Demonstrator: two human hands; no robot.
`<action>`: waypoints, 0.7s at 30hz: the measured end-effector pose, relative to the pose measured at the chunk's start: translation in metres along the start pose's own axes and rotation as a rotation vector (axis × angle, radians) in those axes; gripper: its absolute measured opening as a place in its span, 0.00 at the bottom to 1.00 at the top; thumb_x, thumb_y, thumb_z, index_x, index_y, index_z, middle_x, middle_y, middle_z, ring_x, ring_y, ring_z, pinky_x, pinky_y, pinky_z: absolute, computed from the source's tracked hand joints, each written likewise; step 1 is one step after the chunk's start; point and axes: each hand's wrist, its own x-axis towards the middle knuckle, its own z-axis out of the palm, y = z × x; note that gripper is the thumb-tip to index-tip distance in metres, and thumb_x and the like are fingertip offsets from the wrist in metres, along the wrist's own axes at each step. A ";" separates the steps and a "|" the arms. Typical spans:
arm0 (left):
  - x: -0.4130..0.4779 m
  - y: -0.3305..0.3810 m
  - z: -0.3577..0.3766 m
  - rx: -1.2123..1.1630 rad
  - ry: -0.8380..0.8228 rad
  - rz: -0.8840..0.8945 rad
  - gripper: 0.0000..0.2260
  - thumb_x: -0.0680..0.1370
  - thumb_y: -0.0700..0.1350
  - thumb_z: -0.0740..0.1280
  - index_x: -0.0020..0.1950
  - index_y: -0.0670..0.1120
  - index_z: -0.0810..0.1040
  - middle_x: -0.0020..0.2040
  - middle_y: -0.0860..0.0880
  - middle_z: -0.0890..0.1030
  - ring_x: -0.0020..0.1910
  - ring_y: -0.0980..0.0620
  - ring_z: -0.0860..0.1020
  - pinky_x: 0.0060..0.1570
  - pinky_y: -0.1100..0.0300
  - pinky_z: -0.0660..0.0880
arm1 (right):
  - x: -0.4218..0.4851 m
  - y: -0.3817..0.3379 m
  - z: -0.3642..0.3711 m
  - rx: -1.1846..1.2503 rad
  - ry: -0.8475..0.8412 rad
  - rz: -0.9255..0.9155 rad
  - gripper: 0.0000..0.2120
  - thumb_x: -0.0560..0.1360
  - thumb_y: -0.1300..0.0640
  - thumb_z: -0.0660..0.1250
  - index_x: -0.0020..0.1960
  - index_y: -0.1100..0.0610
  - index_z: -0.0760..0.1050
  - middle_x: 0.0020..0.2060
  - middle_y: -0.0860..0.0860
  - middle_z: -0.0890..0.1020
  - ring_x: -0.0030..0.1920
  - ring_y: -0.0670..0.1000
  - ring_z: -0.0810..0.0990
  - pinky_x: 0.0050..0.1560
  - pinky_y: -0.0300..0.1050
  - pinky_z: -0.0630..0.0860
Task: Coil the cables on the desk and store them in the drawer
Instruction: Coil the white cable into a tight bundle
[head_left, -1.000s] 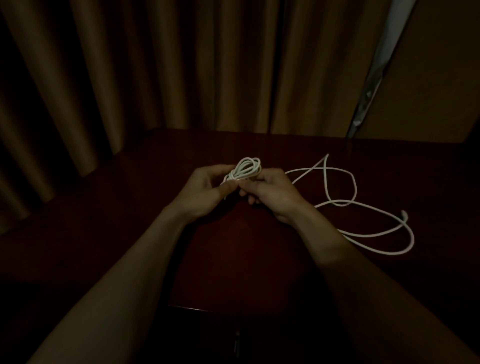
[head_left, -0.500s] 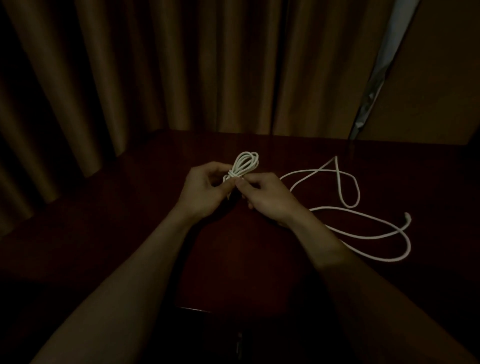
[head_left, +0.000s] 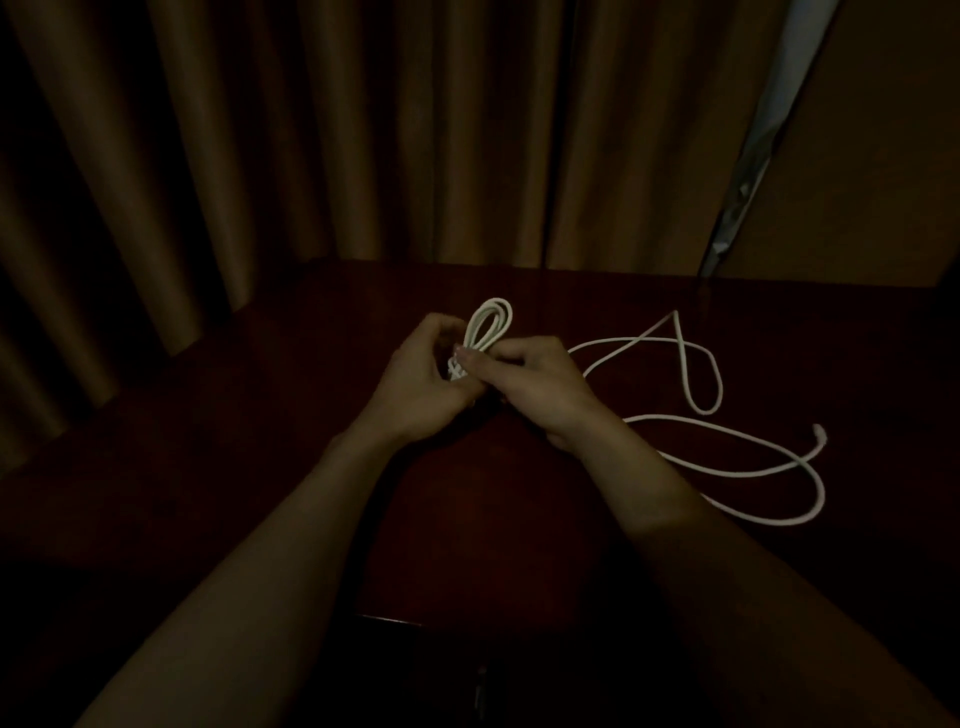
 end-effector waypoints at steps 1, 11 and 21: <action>0.000 0.001 -0.001 -0.003 -0.036 -0.005 0.23 0.76 0.46 0.77 0.68 0.50 0.73 0.57 0.55 0.82 0.51 0.60 0.83 0.48 0.64 0.80 | 0.000 -0.001 -0.003 0.029 -0.017 0.002 0.13 0.80 0.54 0.72 0.43 0.63 0.84 0.33 0.53 0.84 0.32 0.44 0.80 0.35 0.36 0.74; -0.001 0.006 -0.006 -0.239 -0.174 -0.008 0.13 0.87 0.41 0.59 0.64 0.45 0.82 0.49 0.50 0.86 0.49 0.57 0.83 0.51 0.65 0.78 | 0.003 0.001 -0.015 -0.075 -0.125 0.059 0.12 0.84 0.58 0.64 0.43 0.53 0.81 0.32 0.48 0.82 0.30 0.41 0.77 0.31 0.35 0.69; 0.003 -0.003 -0.007 -0.236 -0.013 -0.014 0.09 0.82 0.39 0.68 0.61 0.43 0.84 0.54 0.48 0.87 0.55 0.53 0.85 0.53 0.61 0.81 | 0.004 0.000 -0.022 -0.252 -0.022 0.105 0.17 0.78 0.45 0.73 0.44 0.59 0.85 0.34 0.58 0.85 0.33 0.51 0.81 0.39 0.47 0.75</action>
